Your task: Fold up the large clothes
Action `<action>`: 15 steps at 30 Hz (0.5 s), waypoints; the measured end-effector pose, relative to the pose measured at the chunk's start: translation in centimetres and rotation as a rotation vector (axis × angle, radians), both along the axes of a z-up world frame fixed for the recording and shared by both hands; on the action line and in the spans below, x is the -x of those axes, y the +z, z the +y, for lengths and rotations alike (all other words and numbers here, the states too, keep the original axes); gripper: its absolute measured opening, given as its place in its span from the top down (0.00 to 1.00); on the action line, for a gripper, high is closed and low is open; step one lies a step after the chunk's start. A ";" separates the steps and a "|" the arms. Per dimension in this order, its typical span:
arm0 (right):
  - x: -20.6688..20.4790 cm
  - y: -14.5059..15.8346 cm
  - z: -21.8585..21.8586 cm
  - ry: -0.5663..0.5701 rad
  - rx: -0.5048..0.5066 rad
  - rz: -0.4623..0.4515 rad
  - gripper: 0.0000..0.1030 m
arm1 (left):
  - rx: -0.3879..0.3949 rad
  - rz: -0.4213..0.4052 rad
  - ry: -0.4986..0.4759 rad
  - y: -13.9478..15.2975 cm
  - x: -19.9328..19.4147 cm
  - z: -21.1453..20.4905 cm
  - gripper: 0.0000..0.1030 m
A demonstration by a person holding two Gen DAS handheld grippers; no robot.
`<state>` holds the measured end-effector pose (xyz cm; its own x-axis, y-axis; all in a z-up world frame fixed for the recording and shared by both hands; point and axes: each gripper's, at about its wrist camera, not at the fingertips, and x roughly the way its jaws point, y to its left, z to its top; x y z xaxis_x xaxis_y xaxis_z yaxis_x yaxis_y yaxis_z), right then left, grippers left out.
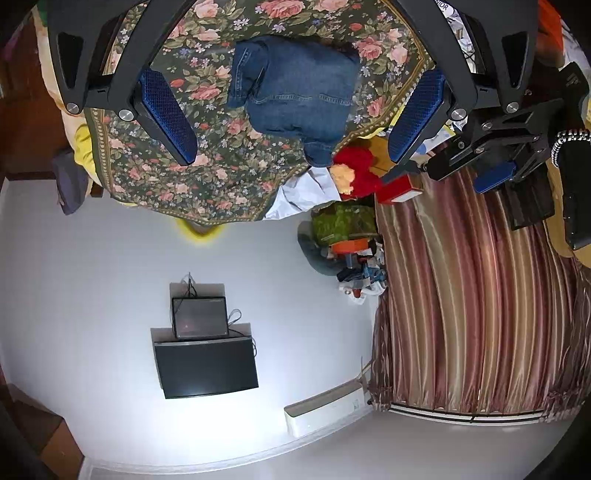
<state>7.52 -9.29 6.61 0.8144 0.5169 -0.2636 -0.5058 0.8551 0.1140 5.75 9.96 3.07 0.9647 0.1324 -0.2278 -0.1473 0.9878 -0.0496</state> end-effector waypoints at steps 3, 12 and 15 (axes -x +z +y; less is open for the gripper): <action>0.2 0.0 0.2 -0.008 -0.003 -0.003 0.00 | 0.007 -0.002 0.001 0.1 0.0 0.1 0.00; 0.4 -0.1 0.3 -0.010 -0.005 -0.004 0.00 | 0.020 -0.001 -0.016 0.0 -0.1 0.2 0.00; 0.5 0.0 0.3 -0.014 -0.007 -0.006 0.00 | 0.017 0.002 -0.025 0.0 -0.2 0.1 0.00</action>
<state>7.07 -9.04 6.61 0.8232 0.5071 -0.2553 -0.4945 0.8613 0.1164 5.94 10.04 3.09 0.9671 0.1041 -0.2320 -0.1224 0.9903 -0.0661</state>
